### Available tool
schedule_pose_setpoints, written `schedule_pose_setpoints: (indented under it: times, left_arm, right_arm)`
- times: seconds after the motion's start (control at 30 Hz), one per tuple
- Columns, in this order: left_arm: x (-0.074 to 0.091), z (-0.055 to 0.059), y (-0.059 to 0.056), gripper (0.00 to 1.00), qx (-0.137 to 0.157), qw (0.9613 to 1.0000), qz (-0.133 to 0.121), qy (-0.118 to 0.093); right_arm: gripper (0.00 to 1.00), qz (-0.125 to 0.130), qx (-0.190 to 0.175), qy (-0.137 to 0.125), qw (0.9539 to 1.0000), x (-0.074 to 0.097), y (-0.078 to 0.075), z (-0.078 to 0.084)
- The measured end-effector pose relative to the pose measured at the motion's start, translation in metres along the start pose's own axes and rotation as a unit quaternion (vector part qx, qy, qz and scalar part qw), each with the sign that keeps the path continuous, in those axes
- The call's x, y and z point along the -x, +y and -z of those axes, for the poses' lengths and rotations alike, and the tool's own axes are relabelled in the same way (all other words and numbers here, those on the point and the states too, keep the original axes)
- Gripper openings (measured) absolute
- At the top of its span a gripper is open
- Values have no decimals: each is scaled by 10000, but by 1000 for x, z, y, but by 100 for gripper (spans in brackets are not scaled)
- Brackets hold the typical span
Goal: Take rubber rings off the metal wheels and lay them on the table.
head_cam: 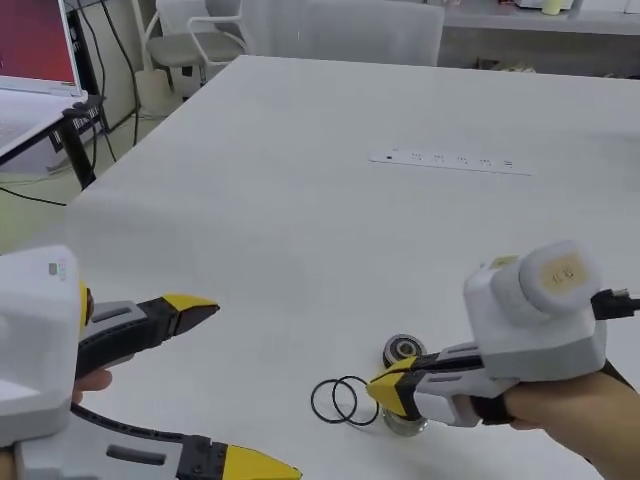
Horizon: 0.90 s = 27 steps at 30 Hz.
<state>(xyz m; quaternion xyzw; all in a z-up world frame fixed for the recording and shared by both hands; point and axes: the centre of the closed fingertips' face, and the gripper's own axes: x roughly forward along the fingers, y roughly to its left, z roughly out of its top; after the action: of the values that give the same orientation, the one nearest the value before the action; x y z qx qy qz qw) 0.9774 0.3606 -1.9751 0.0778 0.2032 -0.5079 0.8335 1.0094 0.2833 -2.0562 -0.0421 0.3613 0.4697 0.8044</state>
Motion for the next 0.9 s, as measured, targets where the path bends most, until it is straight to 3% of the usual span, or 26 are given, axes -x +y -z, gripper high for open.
schedule_pose_setpoints:
  times: [0.4, 0.9]
  left_arm:
    - [0, -1, 0, 95, -12, 10000, 31, -42]
    - [3, -7, -1, 98, -87, 9997, 177, -141]
  right_arm:
    - [1, 214, 245, 112, 9994, -4, -8, 5]
    - [4, 272, 5, -130, 9995, 7, -16, -6]
